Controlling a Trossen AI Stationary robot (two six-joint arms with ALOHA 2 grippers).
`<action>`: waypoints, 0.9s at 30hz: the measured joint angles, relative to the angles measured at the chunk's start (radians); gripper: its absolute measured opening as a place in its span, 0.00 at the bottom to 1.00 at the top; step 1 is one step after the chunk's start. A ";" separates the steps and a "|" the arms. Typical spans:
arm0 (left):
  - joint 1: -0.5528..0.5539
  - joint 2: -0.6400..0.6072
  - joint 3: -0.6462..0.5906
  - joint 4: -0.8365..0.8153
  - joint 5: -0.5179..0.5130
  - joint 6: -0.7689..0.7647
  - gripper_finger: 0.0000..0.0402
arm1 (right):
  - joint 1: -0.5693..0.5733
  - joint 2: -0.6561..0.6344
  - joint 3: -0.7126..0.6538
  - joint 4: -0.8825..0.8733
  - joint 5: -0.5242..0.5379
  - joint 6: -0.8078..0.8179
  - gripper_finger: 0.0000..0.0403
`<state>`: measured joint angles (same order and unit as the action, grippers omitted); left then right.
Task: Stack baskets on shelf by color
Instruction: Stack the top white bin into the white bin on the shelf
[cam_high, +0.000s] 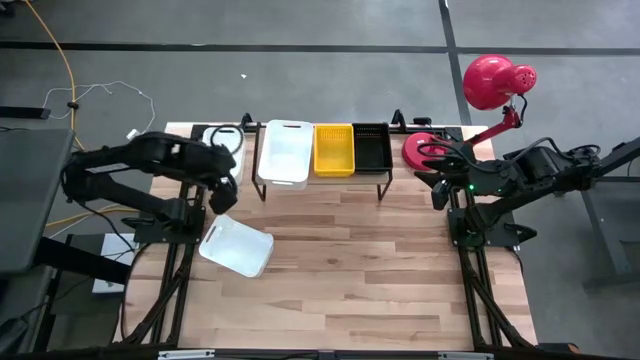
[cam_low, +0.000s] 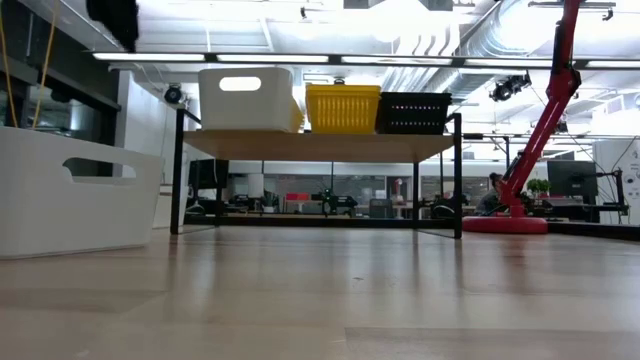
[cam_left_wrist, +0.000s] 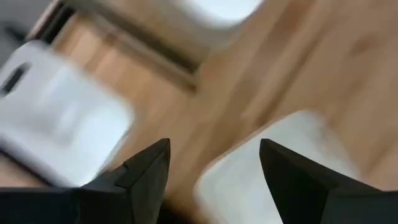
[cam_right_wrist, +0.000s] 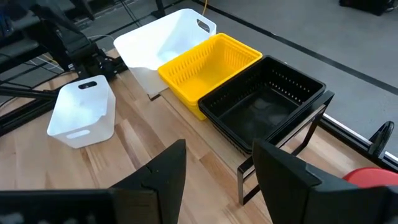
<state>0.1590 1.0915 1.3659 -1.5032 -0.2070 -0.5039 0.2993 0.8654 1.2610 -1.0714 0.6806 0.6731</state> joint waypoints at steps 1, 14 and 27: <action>0.005 0.016 0.000 -0.035 -0.020 -0.007 0.59 | 0.000 0.000 0.000 0.000 0.000 0.000 0.43; 0.201 0.021 -0.254 0.057 -0.021 0.273 0.59 | 0.000 0.000 0.000 0.000 -0.001 0.001 0.43; 0.421 -0.041 -0.552 0.263 0.009 0.598 0.59 | 0.000 0.000 0.000 0.000 0.011 0.003 0.43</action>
<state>0.5798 1.0508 0.8142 -1.2402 -0.1981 0.0941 0.2995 0.8658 1.2610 -1.0718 0.6914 0.6764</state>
